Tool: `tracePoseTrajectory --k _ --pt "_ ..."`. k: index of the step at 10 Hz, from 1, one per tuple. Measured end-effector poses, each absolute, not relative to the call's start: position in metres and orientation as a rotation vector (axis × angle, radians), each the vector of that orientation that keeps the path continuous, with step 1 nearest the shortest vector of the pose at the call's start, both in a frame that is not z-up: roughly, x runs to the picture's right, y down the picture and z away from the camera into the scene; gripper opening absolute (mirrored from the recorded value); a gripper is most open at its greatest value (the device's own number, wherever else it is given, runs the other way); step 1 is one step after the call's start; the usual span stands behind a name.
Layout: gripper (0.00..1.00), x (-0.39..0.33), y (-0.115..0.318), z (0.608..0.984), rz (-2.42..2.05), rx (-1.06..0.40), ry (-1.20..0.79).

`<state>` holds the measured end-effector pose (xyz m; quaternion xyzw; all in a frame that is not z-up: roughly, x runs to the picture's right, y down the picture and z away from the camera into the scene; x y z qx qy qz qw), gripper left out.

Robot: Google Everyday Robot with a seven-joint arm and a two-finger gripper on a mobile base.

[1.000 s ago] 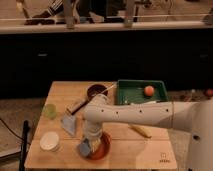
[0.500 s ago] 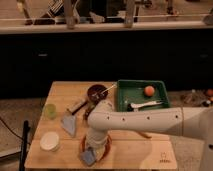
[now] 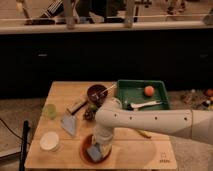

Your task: Wipe red bowl with sponge

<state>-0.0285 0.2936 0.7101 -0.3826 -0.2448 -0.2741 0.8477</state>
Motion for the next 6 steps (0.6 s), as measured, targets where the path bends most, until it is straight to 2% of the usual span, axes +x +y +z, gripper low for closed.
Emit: tracePoseTrajectory --k 6 --pt "0.02 -0.046 0.282 0.713 -0.601 -0.755 -0.559"
